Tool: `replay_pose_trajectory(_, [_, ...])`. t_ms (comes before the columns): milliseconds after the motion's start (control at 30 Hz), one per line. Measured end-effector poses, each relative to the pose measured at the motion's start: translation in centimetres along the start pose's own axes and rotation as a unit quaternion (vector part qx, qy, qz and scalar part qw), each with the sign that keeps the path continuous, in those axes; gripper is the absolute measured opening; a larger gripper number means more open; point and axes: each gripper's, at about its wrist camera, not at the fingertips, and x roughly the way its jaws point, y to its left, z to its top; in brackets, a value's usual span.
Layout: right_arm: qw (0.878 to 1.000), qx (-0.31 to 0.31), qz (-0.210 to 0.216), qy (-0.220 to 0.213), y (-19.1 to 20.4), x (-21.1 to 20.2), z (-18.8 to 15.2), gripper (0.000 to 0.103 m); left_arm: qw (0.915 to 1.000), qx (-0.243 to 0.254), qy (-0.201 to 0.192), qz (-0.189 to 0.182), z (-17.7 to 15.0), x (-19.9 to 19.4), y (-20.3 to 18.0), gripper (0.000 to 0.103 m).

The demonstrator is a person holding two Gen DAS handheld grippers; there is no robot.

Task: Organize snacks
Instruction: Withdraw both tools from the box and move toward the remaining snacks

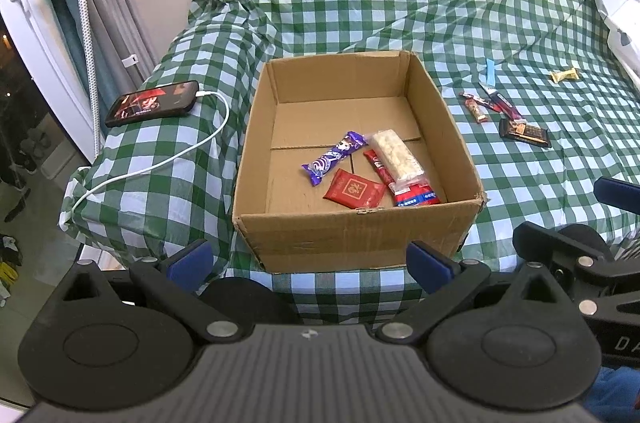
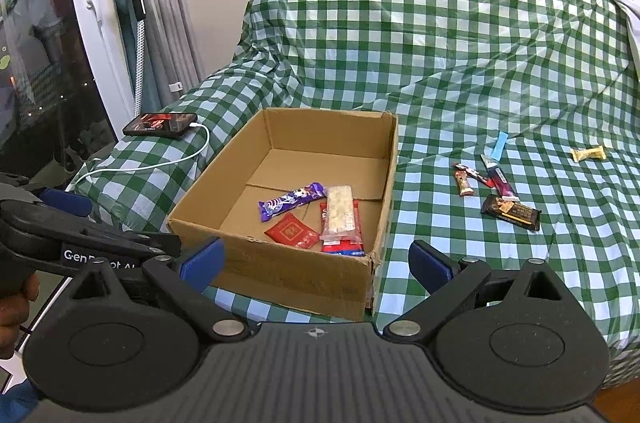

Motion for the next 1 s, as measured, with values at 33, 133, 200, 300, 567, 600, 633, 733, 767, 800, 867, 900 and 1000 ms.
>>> replay_pose_trajectory(33, [1.000, 0.001, 0.000, 0.001, -0.1, 0.1, 0.0, 0.098, 1.0000, 0.001, 0.001, 0.000, 0.1, 0.0, -0.1, 0.103])
replay_pose_trajectory(133, [1.000, 0.007, 0.001, 0.002, -0.5, 0.3, -0.1, 0.098, 1.0000, 0.004, 0.004, 0.001, 0.2, 0.2, -0.3, 0.103])
replay_pose_trajectory(200, [1.000, 0.011, 0.001, 0.003, -0.7, 0.5, -0.1, 0.098, 1.0000, 0.007, 0.006, 0.001, 0.3, 0.3, -0.5, 0.103])
replay_pose_trajectory(300, [1.000, 0.017, 0.000, 0.004, -1.0, 0.6, -0.2, 0.098, 0.9999, 0.009, 0.009, 0.000, 0.5, 0.6, -0.7, 0.103])
replay_pose_trajectory(567, [0.999, 0.036, -0.007, 0.005, -2.2, 1.1, -0.3, 0.098, 0.9997, 0.018, 0.017, -0.003, 1.4, 1.3, -1.9, 0.103])
replay_pose_trajectory(600, [0.999, 0.038, -0.009, 0.006, -2.6, 1.1, -0.3, 0.098, 0.9996, 0.019, 0.019, -0.005, 1.6, 1.4, -2.1, 0.103])
replay_pose_trajectory(633, [0.999, 0.042, -0.011, 0.005, -2.9, 1.2, -0.2, 0.098, 0.9995, 0.021, 0.021, -0.008, 1.9, 1.6, -2.4, 0.103])
replay_pose_trajectory(733, [0.998, 0.054, -0.022, 0.001, -4.5, 1.0, -0.2, 0.099, 0.9991, 0.022, 0.030, -0.018, 3.2, 2.2, -3.3, 0.103])
replay_pose_trajectory(767, [0.998, 0.058, -0.030, -0.001, -5.2, 1.0, -0.3, 0.099, 0.9991, 0.023, 0.031, -0.020, 3.7, 2.4, -3.8, 0.103])
replay_pose_trajectory(800, [0.997, 0.063, -0.037, -0.003, -5.8, 1.0, -0.4, 0.099, 0.9990, 0.024, 0.031, -0.022, 4.2, 2.6, -4.2, 0.103])
replay_pose_trajectory(867, [0.995, 0.081, -0.054, -0.007, -7.6, 0.9, -0.6, 0.099, 0.9987, 0.031, 0.032, -0.026, 5.2, 3.1, -5.4, 0.103])
replay_pose_trajectory(900, [0.994, 0.090, -0.063, -0.008, -8.5, 0.8, -0.7, 0.099, 0.9985, 0.035, 0.033, -0.028, 5.8, 3.5, -6.1, 0.103])
replay_pose_trajectory(1000, [0.989, 0.117, -0.089, -0.009, -11.5, 0.7, -1.3, 0.099, 0.9977, 0.047, 0.037, -0.030, 7.3, 4.8, -8.2, 0.103])
